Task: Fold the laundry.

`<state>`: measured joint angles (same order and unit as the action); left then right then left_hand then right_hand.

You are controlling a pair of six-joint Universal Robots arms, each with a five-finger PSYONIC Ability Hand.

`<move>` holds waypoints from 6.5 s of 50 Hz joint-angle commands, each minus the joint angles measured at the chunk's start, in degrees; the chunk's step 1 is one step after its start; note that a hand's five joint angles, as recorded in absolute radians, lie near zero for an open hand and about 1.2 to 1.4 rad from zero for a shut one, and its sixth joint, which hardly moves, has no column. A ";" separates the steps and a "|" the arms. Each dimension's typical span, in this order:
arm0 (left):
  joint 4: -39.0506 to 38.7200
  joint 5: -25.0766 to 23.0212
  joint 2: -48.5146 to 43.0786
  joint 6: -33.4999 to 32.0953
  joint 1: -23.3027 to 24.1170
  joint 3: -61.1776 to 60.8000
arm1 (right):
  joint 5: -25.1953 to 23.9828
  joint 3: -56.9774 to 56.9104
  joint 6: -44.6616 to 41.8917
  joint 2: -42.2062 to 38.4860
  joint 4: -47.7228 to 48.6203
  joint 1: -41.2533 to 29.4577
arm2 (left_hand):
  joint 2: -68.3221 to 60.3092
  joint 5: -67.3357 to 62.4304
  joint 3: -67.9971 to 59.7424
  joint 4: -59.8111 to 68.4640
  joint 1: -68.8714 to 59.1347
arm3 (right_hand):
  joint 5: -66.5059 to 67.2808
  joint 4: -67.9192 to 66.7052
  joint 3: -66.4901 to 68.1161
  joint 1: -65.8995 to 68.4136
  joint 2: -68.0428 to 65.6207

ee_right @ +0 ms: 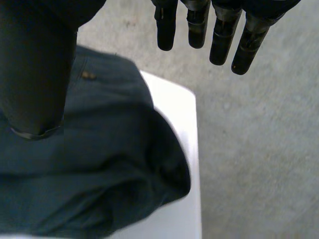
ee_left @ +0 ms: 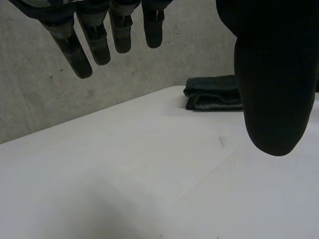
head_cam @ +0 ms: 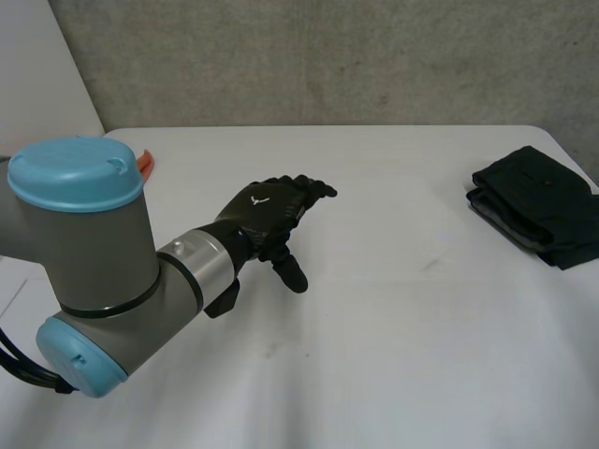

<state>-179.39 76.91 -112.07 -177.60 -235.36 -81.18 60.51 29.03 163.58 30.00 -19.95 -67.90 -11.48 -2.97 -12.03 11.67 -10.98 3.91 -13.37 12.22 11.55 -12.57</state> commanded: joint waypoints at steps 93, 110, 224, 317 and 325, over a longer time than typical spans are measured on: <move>-2.10 -0.01 -0.08 0.15 -1.77 -3.11 | -4.44 22.77 -20.16 1.56 32.69 -11.02 | 0.93 2.42 1.48 -1.12 0.43 | -3.91 3.37 -2.22 -1.55 2.57; -2.54 -0.01 -0.08 0.15 -2.21 -3.72 | 5.94 -4.68 -16.18 -11.64 22.25 -17.44 | 0.93 2.42 1.48 -1.12 0.43 | -3.91 3.37 -2.22 -1.55 2.57; -22.40 0.08 -22.04 -36.67 -35.86 15.51 | 7.08 70.20 -4.32 52.35 20.56 -36.69 | 1.48 2.97 2.03 -1.67 0.98 | -3.91 3.37 -2.22 -1.55 2.57; -7.29 -1.85 -15.54 -32.55 -30.42 2.95 | 7.52 80.82 -9.57 48.48 23.89 -49.08 | -0.75 0.74 -0.20 0.56 -1.26 | -3.91 3.37 -2.22 -1.55 2.57; -7.55 -0.97 -20.82 -32.63 -32.53 9.19 | 11.72 83.56 -15.21 46.38 27.94 -52.77 | -4.43 -2.94 -3.88 4.24 -4.94 | -3.91 3.37 -2.22 -1.55 2.57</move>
<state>-186.55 75.55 -130.20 -210.73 -266.94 -75.61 68.57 110.99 152.19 77.93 5.45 -117.93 -11.67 -2.88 -11.99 11.62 -11.36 3.68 -13.39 12.21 11.58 -12.57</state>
